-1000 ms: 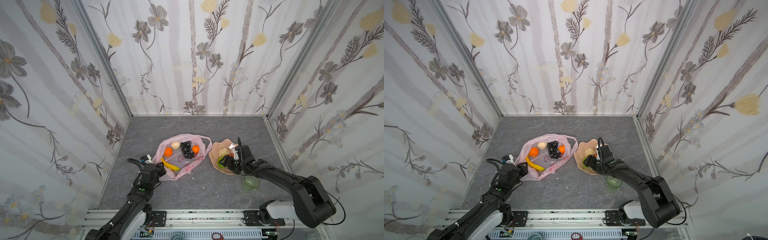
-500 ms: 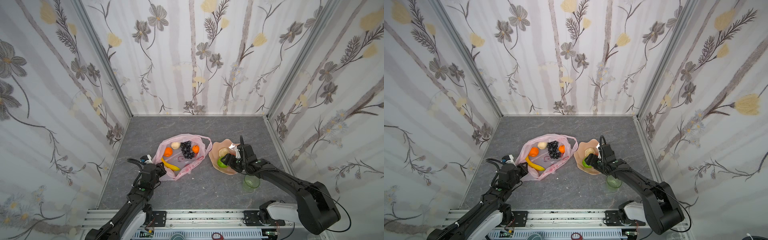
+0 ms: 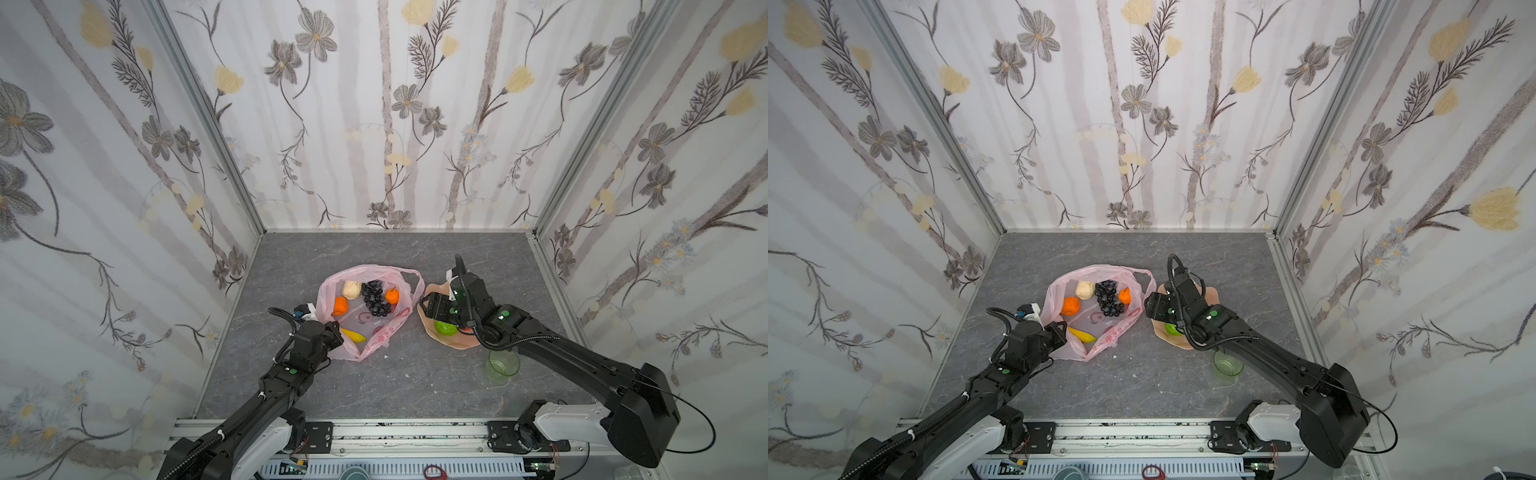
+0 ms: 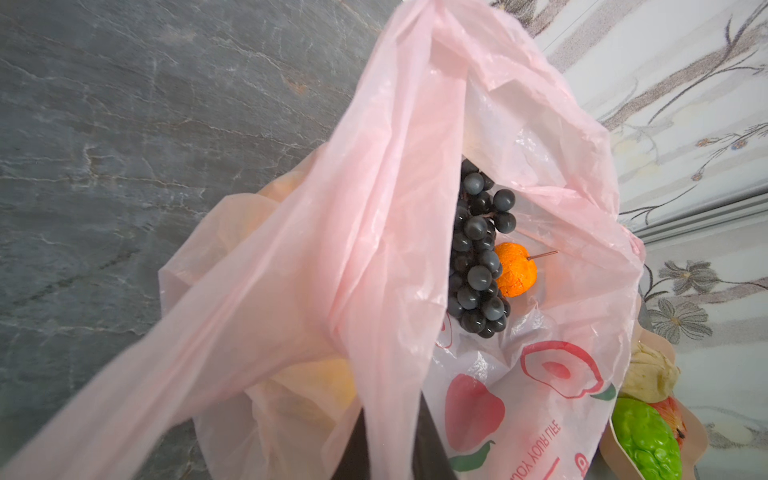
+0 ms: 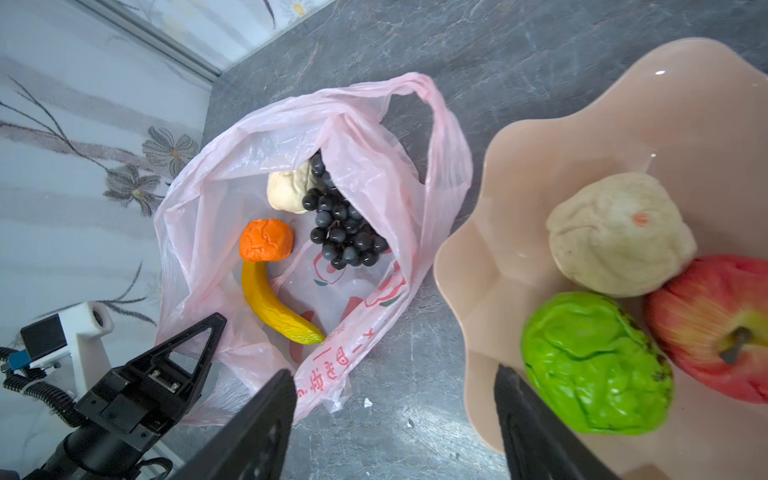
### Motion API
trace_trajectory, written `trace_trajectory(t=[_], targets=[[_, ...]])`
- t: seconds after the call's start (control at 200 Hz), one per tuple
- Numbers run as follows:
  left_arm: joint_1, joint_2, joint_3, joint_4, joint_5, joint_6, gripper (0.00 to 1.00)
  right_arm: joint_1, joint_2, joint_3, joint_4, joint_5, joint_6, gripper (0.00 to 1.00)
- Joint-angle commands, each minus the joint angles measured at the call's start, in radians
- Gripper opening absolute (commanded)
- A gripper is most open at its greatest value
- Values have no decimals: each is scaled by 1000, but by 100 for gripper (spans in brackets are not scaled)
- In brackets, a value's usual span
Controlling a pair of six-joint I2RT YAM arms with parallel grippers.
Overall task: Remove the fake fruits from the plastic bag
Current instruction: 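Move the right gripper back into the bag toward the orange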
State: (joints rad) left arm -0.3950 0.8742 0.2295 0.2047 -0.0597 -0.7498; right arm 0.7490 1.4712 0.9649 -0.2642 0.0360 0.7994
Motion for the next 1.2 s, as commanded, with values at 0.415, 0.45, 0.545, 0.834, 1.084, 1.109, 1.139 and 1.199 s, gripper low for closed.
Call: trace_trajectory(t=[0.415,0.45,0.545,0.834,1.084,1.109,1.139,1.199], targets=[[-67,-202,-38,-182,-101,-176,8,176,555,405,198,-200,34,73],[-67,-213,-43,-197,-107,-180,8,178,589,429,206,-213,40,73],[-67,-229,-57,-216,-112,-203,8,181,672,493,210,-237,49,73],[-67,-222,-84,-223,-122,-219,8,178,827,605,182,-244,47,75],[-67,-196,-92,-222,-124,-213,9,173,907,731,92,-216,-16,79],[-67,-197,-93,-222,-124,-213,9,172,915,743,84,-212,-21,79],[-67,-199,-92,-222,-124,-212,9,169,926,756,70,-205,-23,79],[-67,-203,-94,-222,-124,-212,9,161,946,782,48,-203,-27,80]])
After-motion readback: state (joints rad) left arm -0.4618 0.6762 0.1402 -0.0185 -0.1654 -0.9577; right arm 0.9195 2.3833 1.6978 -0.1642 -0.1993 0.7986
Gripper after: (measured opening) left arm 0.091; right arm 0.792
